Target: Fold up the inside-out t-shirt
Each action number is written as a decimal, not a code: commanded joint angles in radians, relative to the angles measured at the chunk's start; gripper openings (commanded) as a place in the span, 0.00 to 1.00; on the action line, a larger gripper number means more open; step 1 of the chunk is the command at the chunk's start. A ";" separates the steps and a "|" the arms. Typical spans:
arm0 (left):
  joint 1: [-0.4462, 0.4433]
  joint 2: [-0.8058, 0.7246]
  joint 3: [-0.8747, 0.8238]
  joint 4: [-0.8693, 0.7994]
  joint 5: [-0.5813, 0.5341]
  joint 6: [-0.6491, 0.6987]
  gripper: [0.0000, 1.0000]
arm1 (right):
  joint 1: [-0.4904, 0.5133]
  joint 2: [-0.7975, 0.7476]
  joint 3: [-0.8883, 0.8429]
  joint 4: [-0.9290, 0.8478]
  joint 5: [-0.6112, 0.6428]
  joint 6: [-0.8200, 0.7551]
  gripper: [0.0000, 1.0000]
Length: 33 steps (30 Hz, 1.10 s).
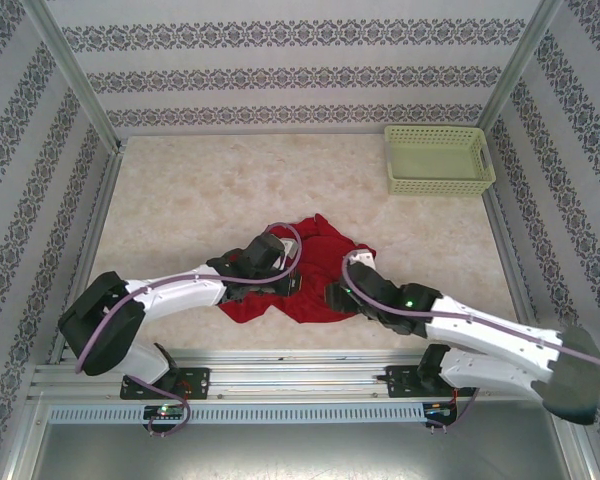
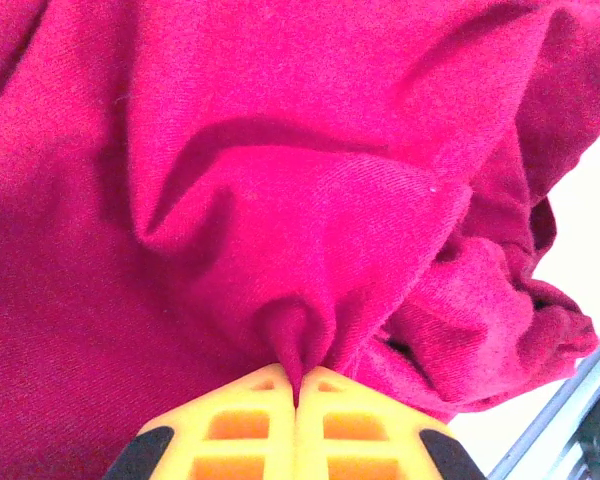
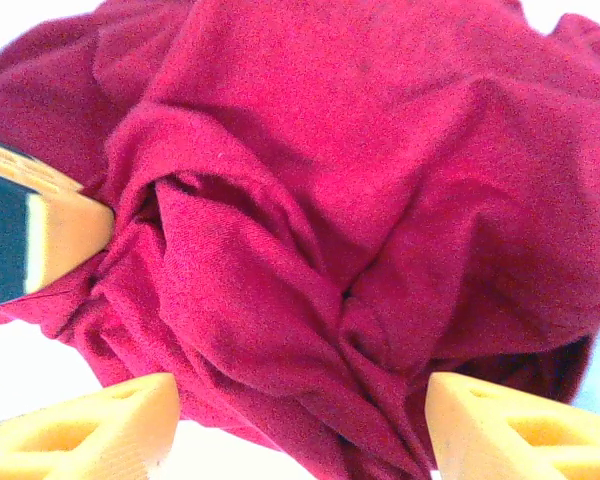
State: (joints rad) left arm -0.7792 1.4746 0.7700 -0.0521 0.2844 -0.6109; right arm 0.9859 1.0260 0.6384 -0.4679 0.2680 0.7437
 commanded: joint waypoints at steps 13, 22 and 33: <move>-0.013 -0.073 -0.015 0.040 -0.003 0.029 0.00 | -0.037 0.289 0.123 0.101 -0.027 -0.014 0.23; 0.087 0.010 0.007 -0.023 -0.002 0.001 0.00 | -0.113 -0.020 0.020 0.225 -0.377 -0.050 0.00; 0.092 0.104 0.037 -0.064 0.042 0.030 0.00 | -0.388 -0.241 -0.124 0.173 -0.432 0.021 0.00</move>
State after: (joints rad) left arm -0.6930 1.5608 0.8036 -0.0410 0.3538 -0.6033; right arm 0.6636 0.8173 0.5373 -0.3031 -0.1242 0.7269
